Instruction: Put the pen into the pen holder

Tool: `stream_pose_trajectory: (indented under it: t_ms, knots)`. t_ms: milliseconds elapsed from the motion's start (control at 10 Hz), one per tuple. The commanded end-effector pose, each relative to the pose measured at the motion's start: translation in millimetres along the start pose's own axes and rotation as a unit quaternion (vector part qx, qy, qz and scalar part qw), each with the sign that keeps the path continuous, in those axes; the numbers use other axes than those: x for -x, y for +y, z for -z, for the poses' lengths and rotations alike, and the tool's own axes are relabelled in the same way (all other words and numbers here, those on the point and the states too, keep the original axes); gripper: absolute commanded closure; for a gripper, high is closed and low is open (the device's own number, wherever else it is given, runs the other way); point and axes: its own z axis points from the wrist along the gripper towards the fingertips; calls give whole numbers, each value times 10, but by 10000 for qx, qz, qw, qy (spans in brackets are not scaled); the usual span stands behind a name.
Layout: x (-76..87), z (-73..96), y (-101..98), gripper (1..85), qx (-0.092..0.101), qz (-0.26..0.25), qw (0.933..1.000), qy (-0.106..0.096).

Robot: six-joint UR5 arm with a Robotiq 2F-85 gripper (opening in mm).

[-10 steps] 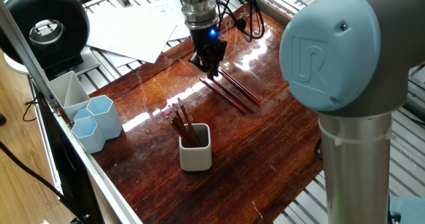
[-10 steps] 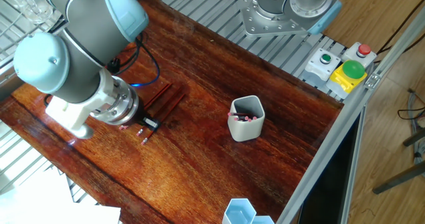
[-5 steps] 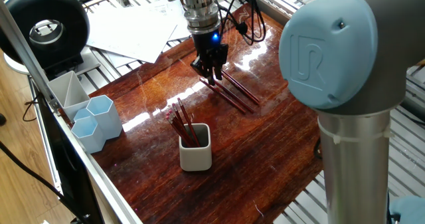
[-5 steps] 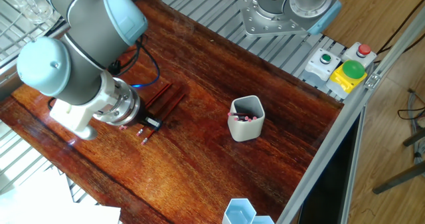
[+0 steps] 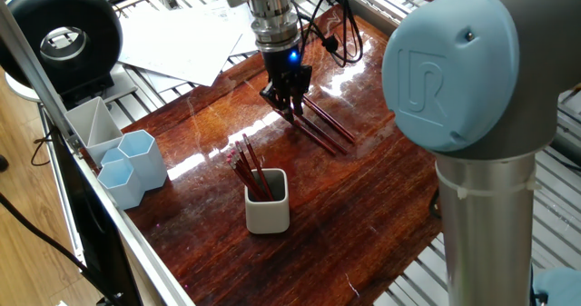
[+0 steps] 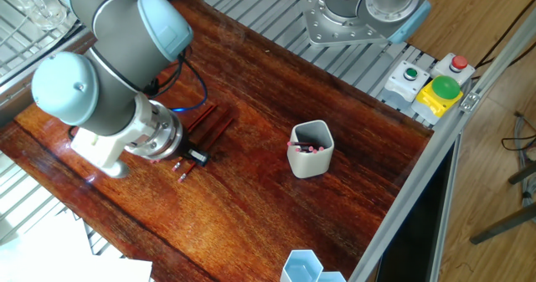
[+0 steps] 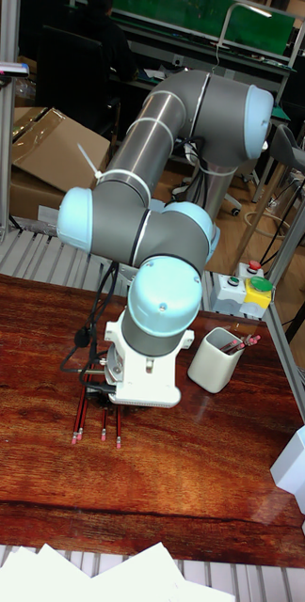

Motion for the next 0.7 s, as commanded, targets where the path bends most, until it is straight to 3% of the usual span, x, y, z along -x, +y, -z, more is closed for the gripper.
stream_pose_trajectory:
  t_ms: [0,600]
  knots:
    - [-61,-49,53,567,101,-50,9999,64]
    - [-82,-139,50,583,102,-43,9999,71]
